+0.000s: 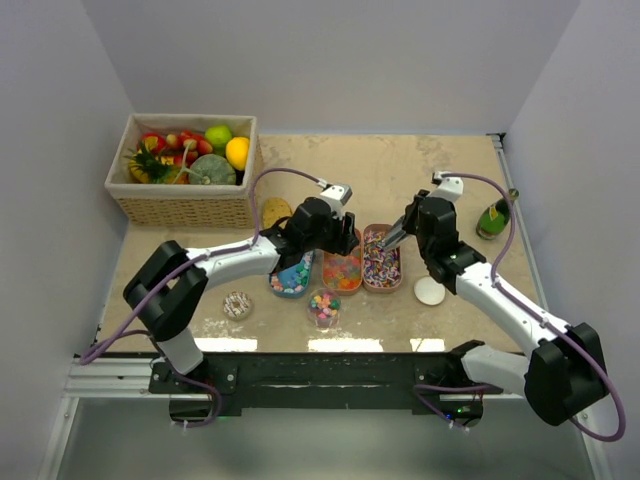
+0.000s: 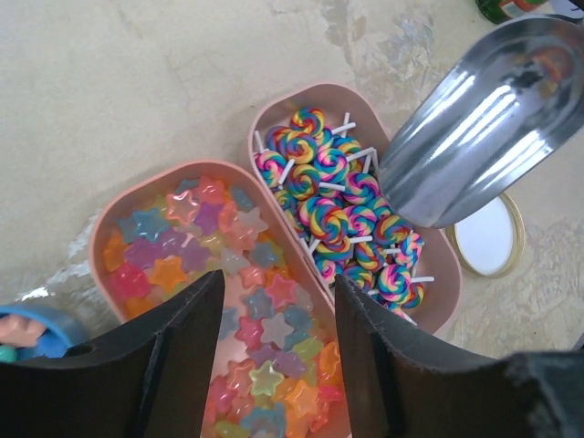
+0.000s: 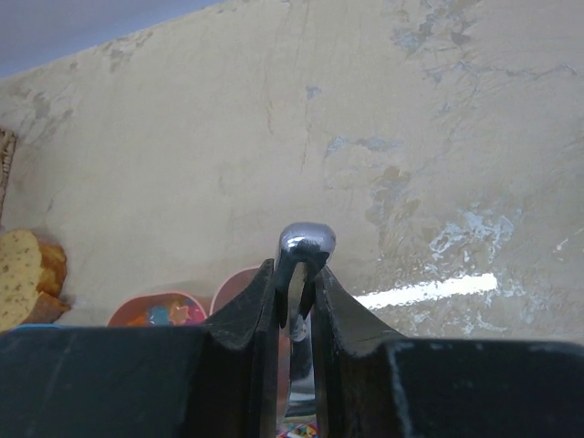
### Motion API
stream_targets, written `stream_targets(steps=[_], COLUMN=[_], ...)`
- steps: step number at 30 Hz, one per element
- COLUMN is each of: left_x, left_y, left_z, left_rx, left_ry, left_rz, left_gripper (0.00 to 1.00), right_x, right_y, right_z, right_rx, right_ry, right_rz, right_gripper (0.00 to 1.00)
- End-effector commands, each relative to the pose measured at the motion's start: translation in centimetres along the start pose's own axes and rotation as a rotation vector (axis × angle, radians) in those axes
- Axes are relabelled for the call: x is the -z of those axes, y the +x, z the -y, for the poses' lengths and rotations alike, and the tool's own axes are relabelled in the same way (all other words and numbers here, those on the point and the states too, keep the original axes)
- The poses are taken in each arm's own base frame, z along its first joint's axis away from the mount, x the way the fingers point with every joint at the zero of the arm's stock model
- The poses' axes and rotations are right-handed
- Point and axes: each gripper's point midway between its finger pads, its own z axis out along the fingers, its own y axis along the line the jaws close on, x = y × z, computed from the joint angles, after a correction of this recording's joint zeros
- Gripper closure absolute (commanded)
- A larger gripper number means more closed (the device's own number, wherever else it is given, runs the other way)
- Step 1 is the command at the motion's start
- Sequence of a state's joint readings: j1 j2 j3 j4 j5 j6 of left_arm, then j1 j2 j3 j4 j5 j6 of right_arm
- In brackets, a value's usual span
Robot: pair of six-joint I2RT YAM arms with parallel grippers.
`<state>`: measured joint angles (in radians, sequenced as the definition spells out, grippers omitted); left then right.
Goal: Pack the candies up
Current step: Scoop the fake candies from the storage box.
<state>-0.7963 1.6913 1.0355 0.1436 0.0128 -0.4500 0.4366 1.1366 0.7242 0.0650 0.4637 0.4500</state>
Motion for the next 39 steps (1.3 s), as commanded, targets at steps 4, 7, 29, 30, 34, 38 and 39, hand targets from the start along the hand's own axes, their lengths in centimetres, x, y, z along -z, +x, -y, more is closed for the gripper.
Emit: stream_targets(steps=[4,7,29,30,34,38,39], left_x=[-1.8,-2.6,-4.9,-4.9,-5.0,-5.0,-5.0], left_y=[-1.6,-0.7,3.3,3.3,3.5,3.6,3.6], left_z=[2.6,2.4,1.7,1.7,1.4,1.3,1.3], left_rx=[-0.041,-0.042,-0.013,-0.013,-0.010,-0.010,-0.008], left_ry=[0.109,0.110,0.080,0.079,0.067,0.061,0.060], left_rz=[0.029,0.003,-0.102,-0.103,-0.110,-0.112,-0.112], left_gripper=[0.42,0.42,0.48,0.51,0.54,0.55,0.55], right_x=[0.1,0.3,-0.4,-0.4,0.0,0.5,0.5], right_y=[-2.5,-1.7,1.7,1.7,1.0,-0.1,-0.1], right_z=[0.5,0.8,-0.8,-0.7,-0.3,-0.2,-0.3], right_rx=[0.028,0.055,0.229,0.227,0.213,0.207,0.207], right_ry=[0.057,0.065,0.112,0.120,0.134,0.135,0.131], right_rz=[0.057,0.031,-0.023,-0.019,0.003,0.030,0.029], right_gripper=[1.00,1.00,1.00,1.00,1.00,1.00,1.00])
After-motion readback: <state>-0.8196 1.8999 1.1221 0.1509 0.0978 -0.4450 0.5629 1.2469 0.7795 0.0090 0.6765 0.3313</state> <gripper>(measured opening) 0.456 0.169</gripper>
